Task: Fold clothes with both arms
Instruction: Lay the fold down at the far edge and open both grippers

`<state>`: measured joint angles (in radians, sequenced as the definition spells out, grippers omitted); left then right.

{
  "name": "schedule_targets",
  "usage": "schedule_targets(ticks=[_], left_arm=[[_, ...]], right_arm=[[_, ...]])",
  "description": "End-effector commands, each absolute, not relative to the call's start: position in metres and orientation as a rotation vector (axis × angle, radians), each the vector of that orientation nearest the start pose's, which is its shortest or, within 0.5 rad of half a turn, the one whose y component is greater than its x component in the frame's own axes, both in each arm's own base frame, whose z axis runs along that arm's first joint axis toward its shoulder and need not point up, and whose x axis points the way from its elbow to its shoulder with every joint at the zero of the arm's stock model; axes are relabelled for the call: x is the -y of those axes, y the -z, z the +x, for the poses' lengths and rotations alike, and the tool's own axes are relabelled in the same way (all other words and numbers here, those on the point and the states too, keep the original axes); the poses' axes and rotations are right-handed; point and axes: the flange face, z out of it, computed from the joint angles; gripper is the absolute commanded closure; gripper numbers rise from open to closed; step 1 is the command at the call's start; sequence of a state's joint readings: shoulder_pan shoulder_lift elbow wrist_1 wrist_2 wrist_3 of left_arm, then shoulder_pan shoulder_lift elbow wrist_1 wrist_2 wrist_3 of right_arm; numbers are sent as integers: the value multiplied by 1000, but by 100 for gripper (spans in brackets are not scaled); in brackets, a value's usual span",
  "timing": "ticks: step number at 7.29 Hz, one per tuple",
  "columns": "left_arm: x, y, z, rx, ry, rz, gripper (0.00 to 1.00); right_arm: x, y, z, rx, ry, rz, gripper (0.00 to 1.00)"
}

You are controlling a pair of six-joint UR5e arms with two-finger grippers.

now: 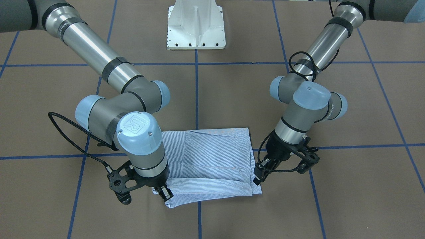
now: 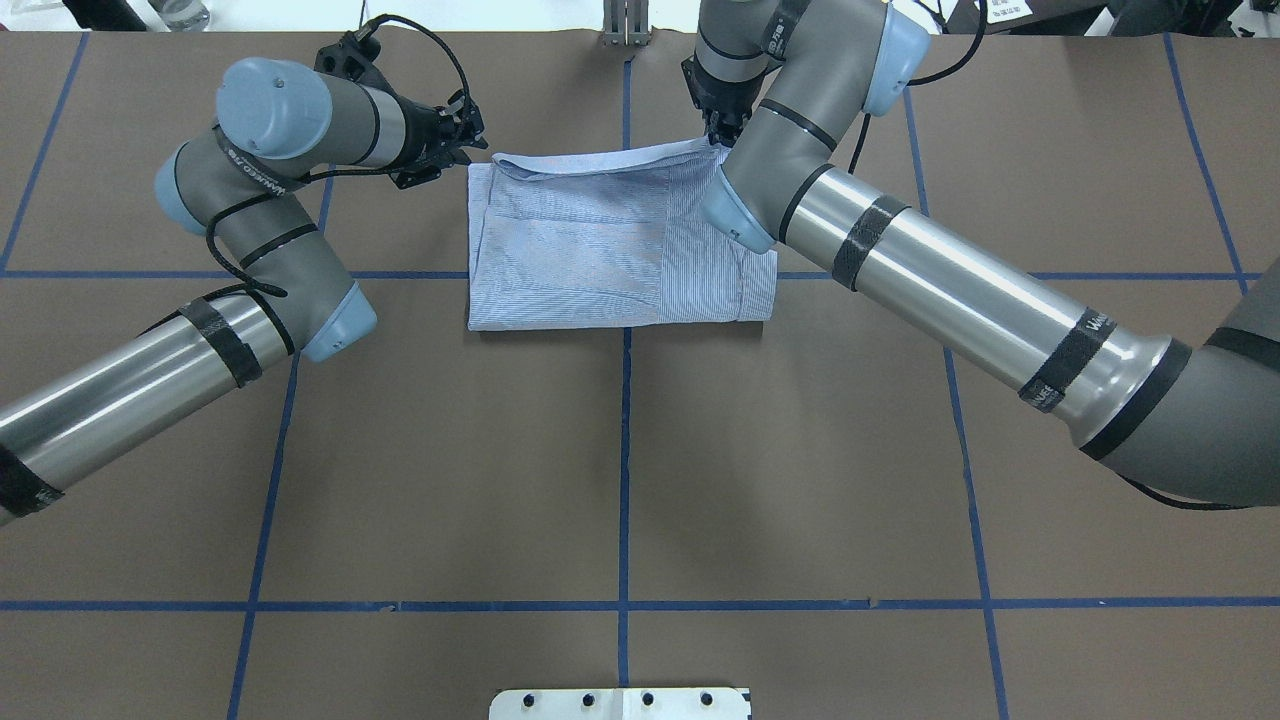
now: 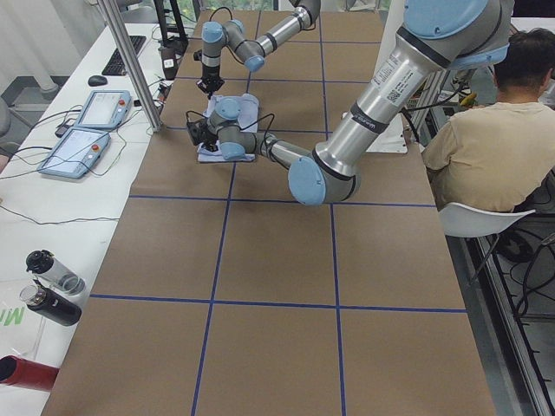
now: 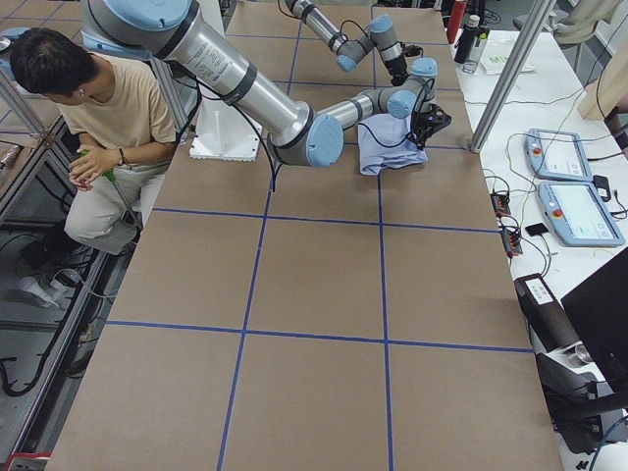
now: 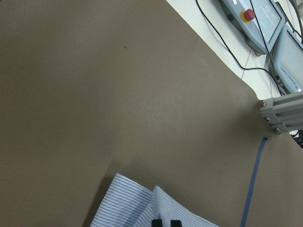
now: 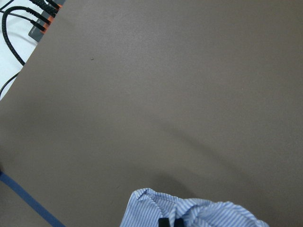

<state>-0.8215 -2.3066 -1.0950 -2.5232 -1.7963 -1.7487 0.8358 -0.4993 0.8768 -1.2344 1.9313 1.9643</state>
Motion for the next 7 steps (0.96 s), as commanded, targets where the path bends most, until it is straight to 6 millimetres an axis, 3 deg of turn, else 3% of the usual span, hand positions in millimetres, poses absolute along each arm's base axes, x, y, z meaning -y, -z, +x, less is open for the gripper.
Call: schedule_targets(ticks=[1, 2, 5, 6, 7], left_arm=[[662, -317, 449, -1236, 740, 215, 45], [668, -316, 440, -1232, 731, 234, 44], [677, -306, 407, -1260, 674, 234, 44], [680, -309, 378, -1269, 626, 227, 44], [674, -324, 348, -1270, 519, 215, 44]], right_arm=[[716, -223, -514, 807, -1035, -181, 39], [718, -223, -510, 808, -1038, -178, 1], [737, -199, -470, 862, -1054, -157, 1], [741, -206, -448, 876, -1022, -147, 1], [739, -237, -413, 884, -939, -118, 1]])
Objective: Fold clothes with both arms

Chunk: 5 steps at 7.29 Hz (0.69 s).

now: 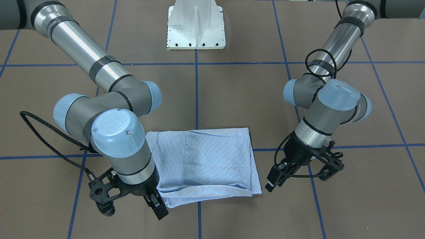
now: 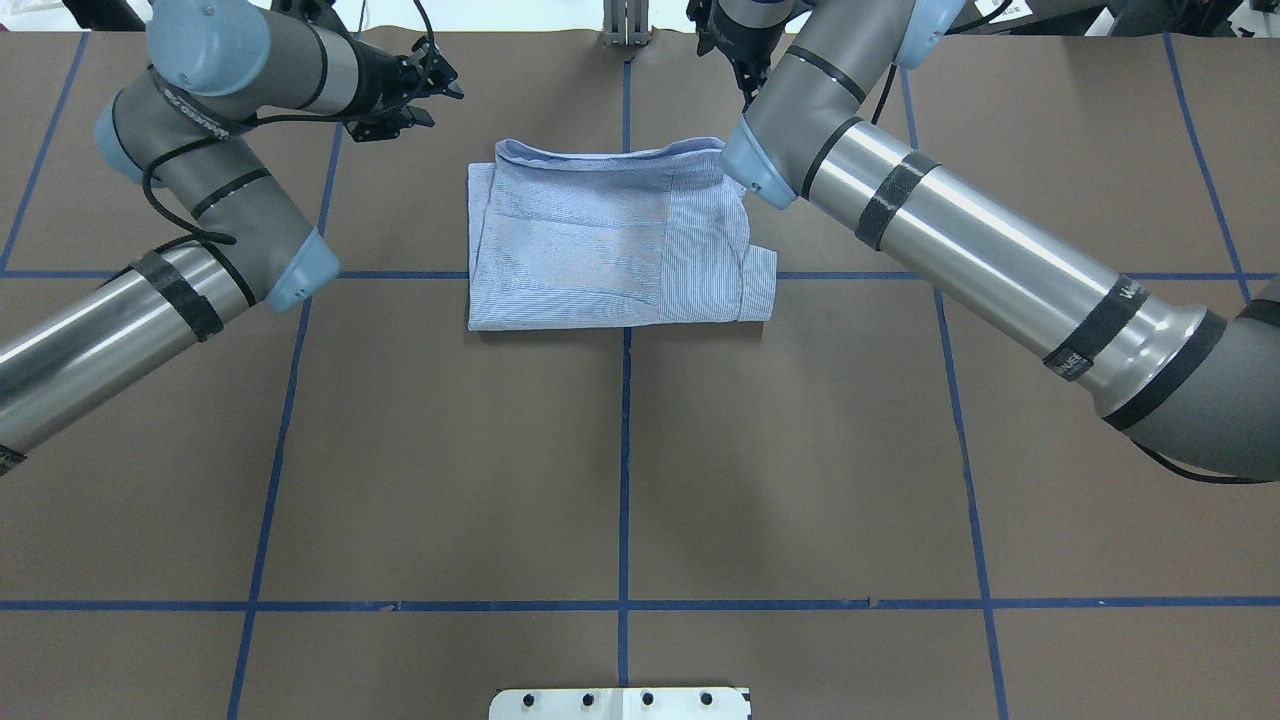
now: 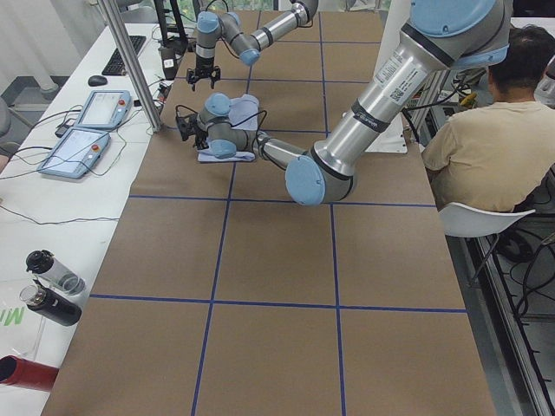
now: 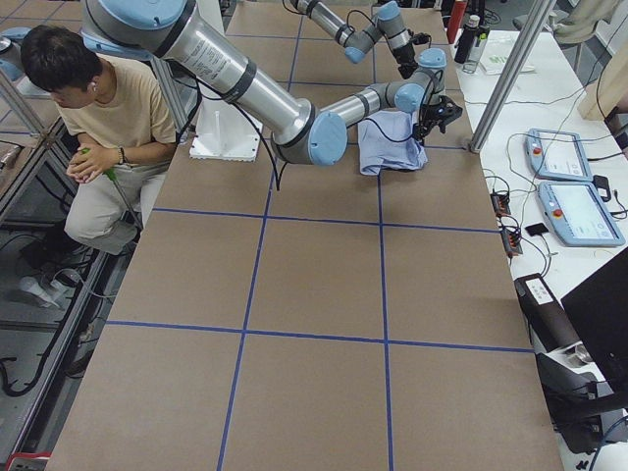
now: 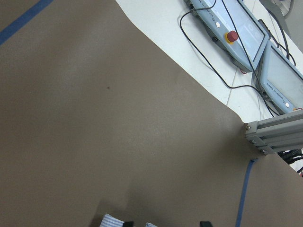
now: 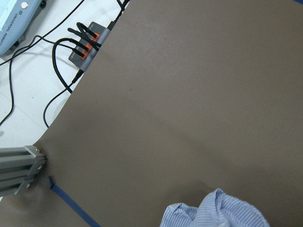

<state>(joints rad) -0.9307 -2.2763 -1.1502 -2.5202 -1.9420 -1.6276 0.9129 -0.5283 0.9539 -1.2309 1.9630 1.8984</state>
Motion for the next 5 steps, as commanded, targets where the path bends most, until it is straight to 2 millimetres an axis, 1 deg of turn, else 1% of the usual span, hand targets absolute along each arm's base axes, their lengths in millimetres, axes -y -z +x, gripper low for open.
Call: schedule_targets(ticks=[1, 2, 3, 4, 5], left_arm=[[671, -337, 306, -1267, 421, 250, 44], [667, -354, 270, -1255, 347, 285, 44], [668, -372, 236, -1234, 292, 317, 44], [670, -392, 201, -1214, 249, 347, 44], [665, -418, 162, -1185, 192, 389, 44]], right_arm=[[744, -274, -372, 874, -865, -97, 1], [739, -313, -342, 858, -795, -75, 1], [728, -361, -305, 829, -716, -30, 0], [720, -394, -262, 821, -652, -8, 0], [705, -423, -227, 832, -600, -11, 0]])
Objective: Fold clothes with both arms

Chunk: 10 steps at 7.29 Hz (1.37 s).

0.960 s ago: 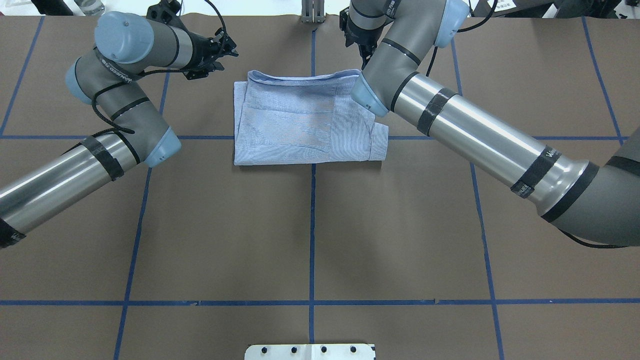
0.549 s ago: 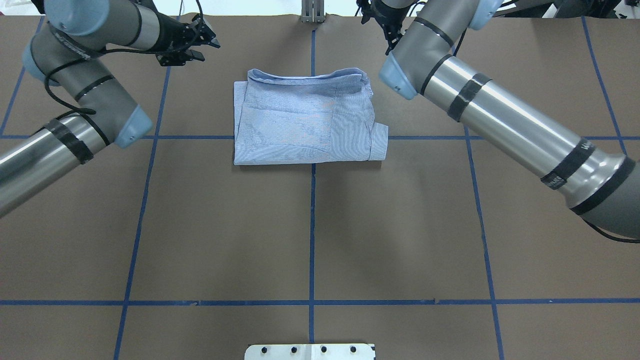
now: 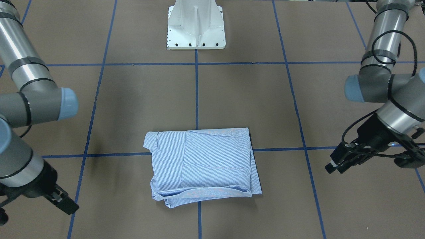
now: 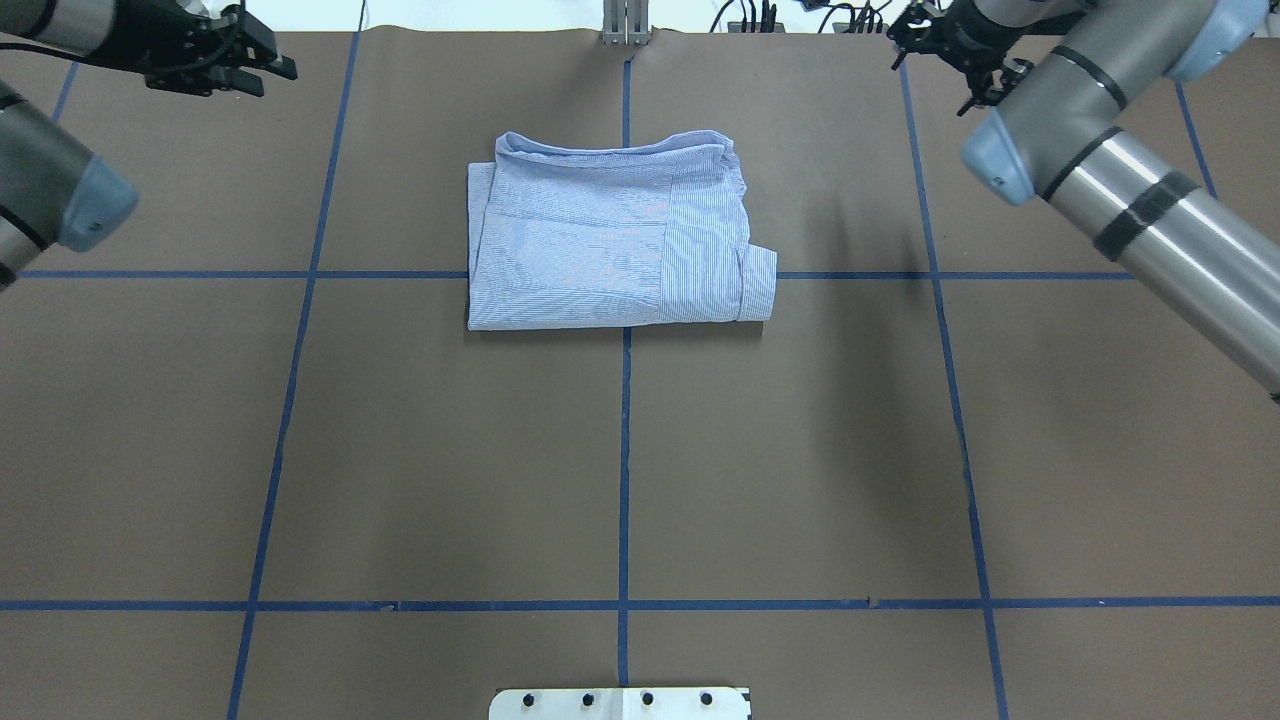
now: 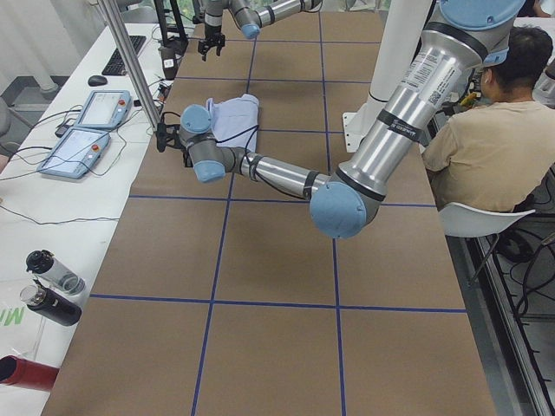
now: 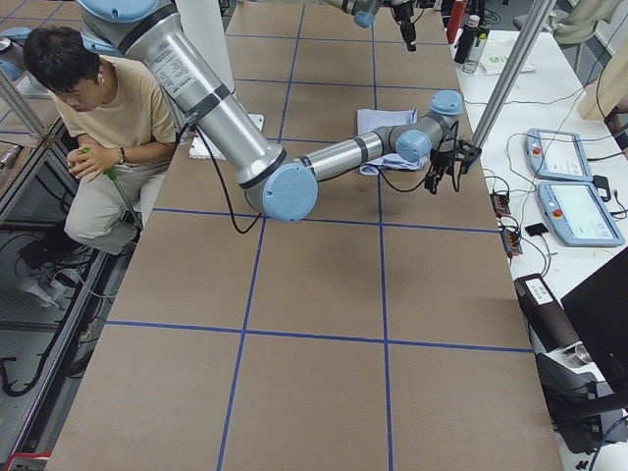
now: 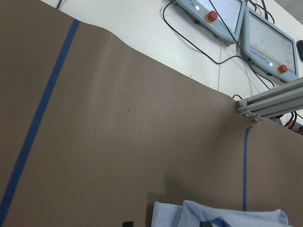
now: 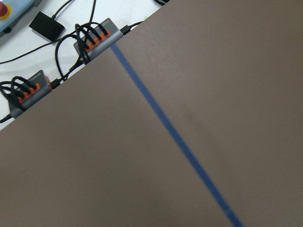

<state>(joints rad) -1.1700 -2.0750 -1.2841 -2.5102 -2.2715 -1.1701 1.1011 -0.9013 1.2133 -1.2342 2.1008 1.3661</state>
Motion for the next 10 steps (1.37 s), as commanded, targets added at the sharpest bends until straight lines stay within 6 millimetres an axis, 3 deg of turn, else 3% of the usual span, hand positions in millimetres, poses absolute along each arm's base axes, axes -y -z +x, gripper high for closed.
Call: schedule_targets(ticks=[1, 2, 4, 5, 7, 10], left_arm=[[646, -443, 135, -1144, 94, 458, 44], [633, -466, 105, -1087, 8, 536, 44], [615, -515, 61, -973, -116, 608, 45], [613, -538, 34, -890, -185, 623, 45], [619, -566, -27, -692, -250, 623, 43], [608, -587, -30, -676, -265, 557, 37]], right_arm=[[681, -452, -188, 819, -540, 30, 0], [661, -485, -156, 789, -429, 77, 0], [626, -561, -54, 814, -249, 94, 0], [605, -592, -16, 797, -221, 111, 0], [572, -637, 13, 760, -113, 126, 0], [550, -658, 15, 746, -32, 85, 0]])
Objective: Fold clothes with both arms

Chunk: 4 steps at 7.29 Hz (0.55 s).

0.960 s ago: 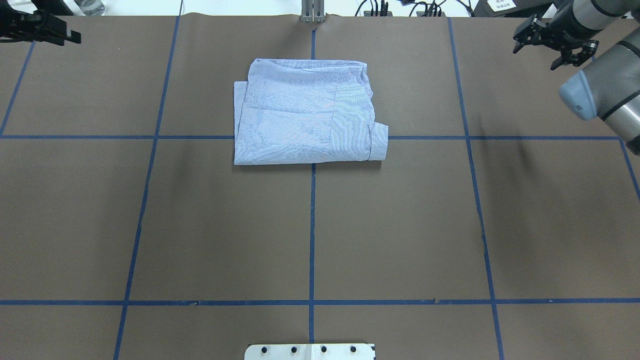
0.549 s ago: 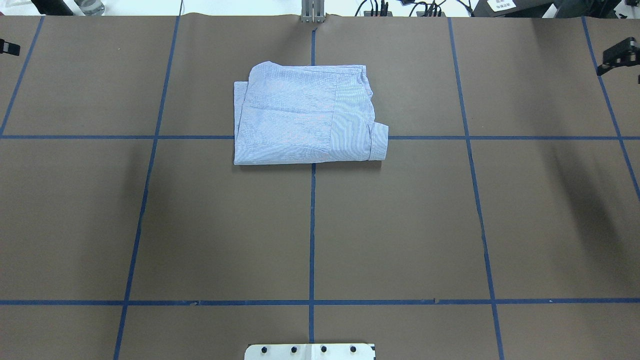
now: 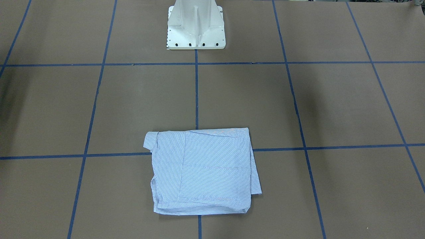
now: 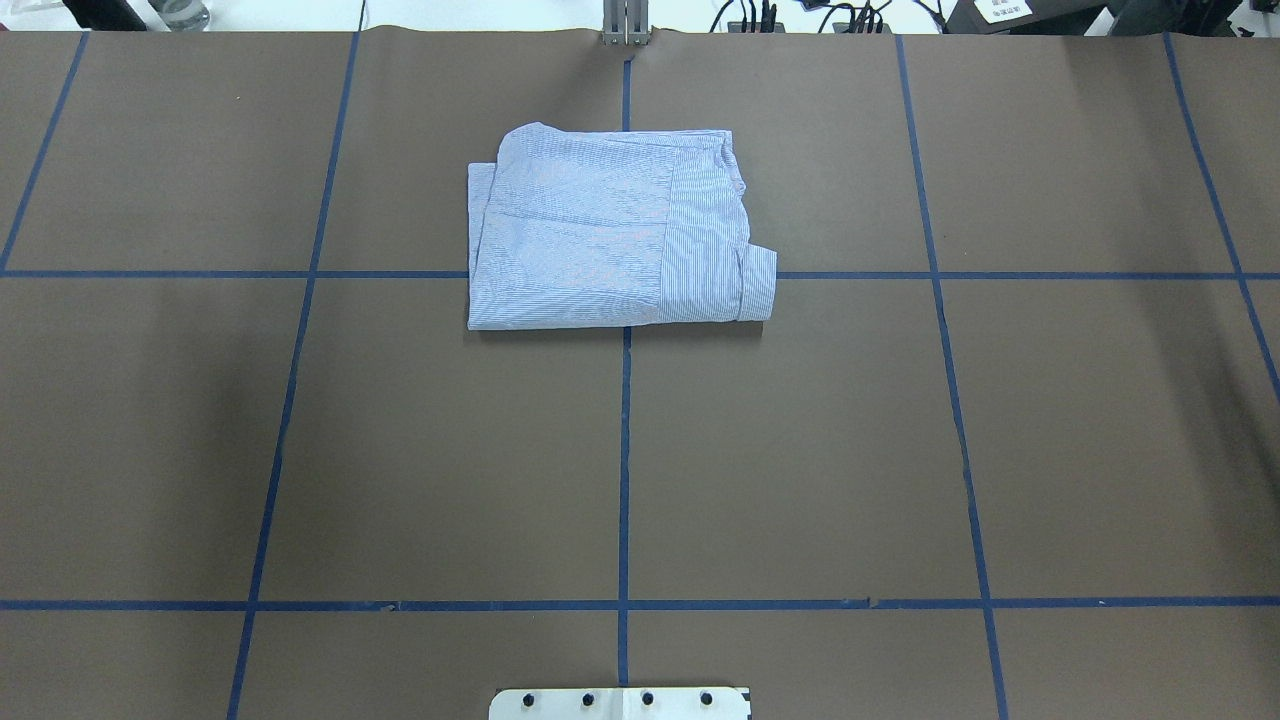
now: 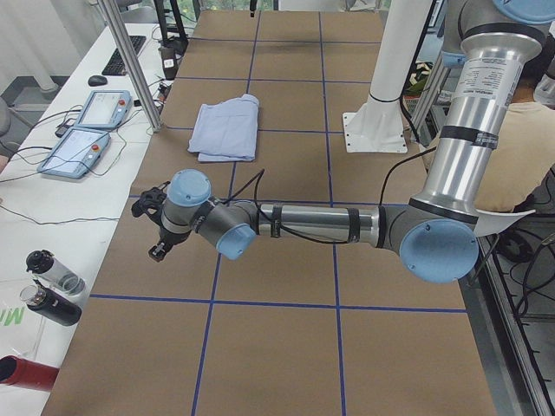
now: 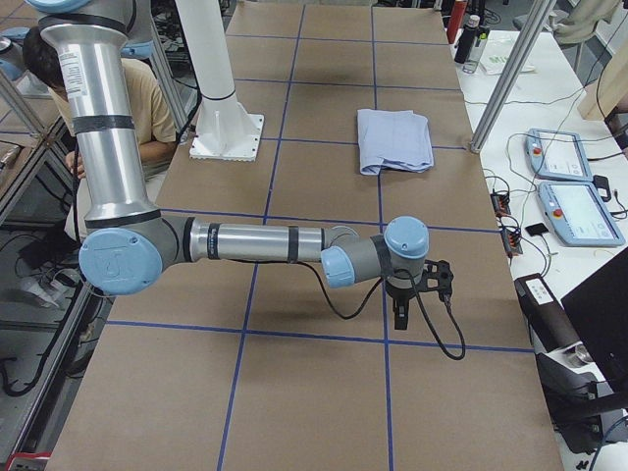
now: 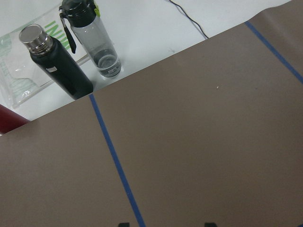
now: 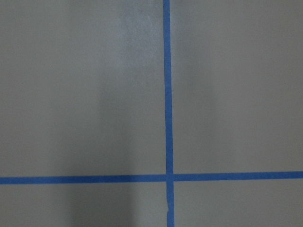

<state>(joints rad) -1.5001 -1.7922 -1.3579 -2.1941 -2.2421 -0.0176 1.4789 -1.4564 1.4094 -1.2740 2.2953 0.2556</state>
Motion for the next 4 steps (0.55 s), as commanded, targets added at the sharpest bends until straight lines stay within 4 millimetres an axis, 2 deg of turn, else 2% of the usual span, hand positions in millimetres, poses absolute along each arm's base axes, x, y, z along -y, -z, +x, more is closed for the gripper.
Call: schedule_targets(ticks=[1, 2, 3, 4], left_arm=[[605, -587, -27, -721, -285, 551, 18], [603, -590, -26, -732, -286, 544, 1], [570, -619, -25, -736, -284, 523, 1], [549, -618, -26, -753, -295, 542, 1]], right_arm=[[549, -656, 11, 747, -4, 55, 0], [549, -654, 13, 758, 38, 41, 0], [547, -652, 13, 762, 62, 45, 0], [545, -651, 12, 772, 67, 49, 0]])
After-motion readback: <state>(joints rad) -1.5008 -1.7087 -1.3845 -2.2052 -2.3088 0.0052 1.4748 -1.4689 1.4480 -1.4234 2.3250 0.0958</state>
